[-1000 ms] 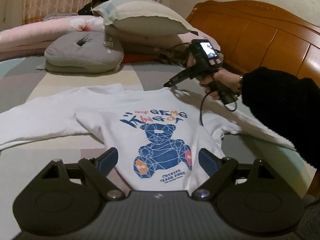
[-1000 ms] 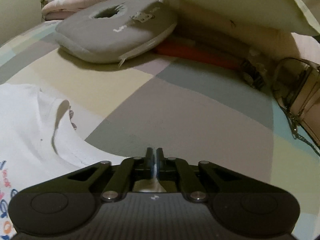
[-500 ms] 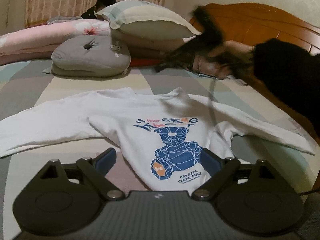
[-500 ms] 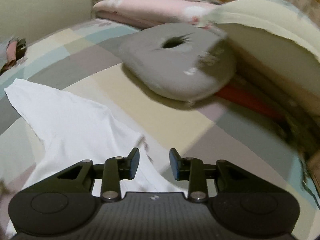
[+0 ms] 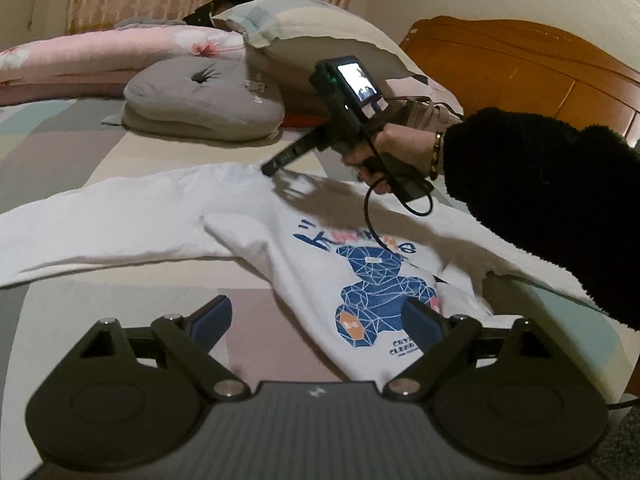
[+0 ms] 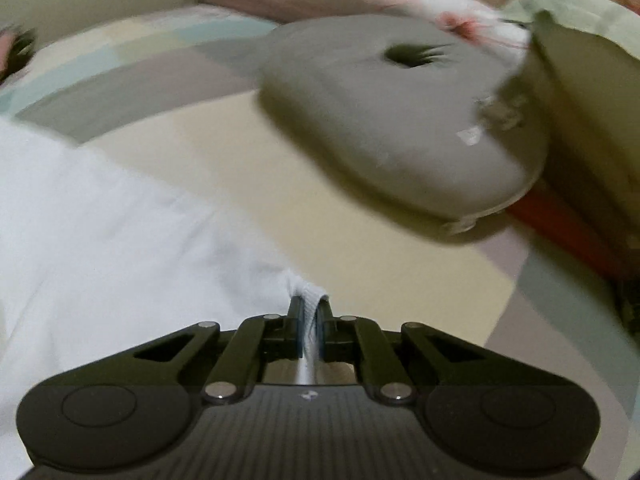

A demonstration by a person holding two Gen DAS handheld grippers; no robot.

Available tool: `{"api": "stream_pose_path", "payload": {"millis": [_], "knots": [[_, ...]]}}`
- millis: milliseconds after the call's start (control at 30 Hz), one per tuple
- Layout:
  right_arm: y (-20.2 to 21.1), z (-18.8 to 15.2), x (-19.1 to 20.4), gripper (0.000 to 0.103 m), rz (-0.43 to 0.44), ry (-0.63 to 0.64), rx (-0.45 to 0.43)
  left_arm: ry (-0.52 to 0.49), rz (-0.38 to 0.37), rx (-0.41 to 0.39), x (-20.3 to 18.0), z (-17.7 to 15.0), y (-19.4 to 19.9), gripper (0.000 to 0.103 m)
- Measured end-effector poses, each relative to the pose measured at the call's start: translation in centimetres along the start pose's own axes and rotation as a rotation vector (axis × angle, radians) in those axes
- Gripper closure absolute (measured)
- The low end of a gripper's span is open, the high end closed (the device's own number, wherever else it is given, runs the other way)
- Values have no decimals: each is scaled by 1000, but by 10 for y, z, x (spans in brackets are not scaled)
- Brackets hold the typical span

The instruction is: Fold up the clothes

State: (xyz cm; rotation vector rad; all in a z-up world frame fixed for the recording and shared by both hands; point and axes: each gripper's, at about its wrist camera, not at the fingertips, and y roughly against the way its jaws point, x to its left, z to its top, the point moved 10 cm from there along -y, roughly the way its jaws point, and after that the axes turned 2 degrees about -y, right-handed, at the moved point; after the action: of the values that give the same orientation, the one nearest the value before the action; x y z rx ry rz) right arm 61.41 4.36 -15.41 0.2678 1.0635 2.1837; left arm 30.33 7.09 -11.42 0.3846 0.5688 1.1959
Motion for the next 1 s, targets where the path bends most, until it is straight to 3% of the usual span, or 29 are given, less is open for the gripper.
{"api": "stream_pose_path", "payload": {"millis": [67, 133, 267, 333, 400, 533, 667, 767, 800, 833, 933, 1000], "knots": [[-5, -1, -4, 92, 6, -25, 22, 7, 0, 4, 1, -1, 1, 12], [2, -2, -8, 81, -3, -34, 32, 1, -3, 3, -1, -2, 3, 11], [39, -3, -26, 75, 0, -37, -6, -6, -15, 0, -6, 0, 5, 11], [55, -15, -45, 61, -30, -46, 16, -11, -21, 1, -10, 1, 4, 11], [68, -35, -65, 57, -57, -55, 50, -18, -30, 5, -15, 1, 2, 11], [82, -85, -100, 56, -100, -97, 128, -40, -31, 18, -24, 2, -2, 11], [85, -115, -121, 56, -96, -189, 116, -56, -43, 25, -34, 2, -6, 11], [85, -123, -122, 59, -80, -221, 87, -63, -43, 36, -38, 1, -9, 11], [85, -122, -118, 82, -76, -214, 75, -65, -46, 39, -40, 0, -10, 11], [86, -121, -112, 92, -80, -197, 66, -67, -50, 41, -41, 0, -10, 11], [85, -113, -109, 95, -156, -142, 43, -74, -49, 46, -43, 0, -11, 11], [81, -106, -121, 95, -191, -191, 20, -76, -46, 44, -43, 0, -9, 11]]}}
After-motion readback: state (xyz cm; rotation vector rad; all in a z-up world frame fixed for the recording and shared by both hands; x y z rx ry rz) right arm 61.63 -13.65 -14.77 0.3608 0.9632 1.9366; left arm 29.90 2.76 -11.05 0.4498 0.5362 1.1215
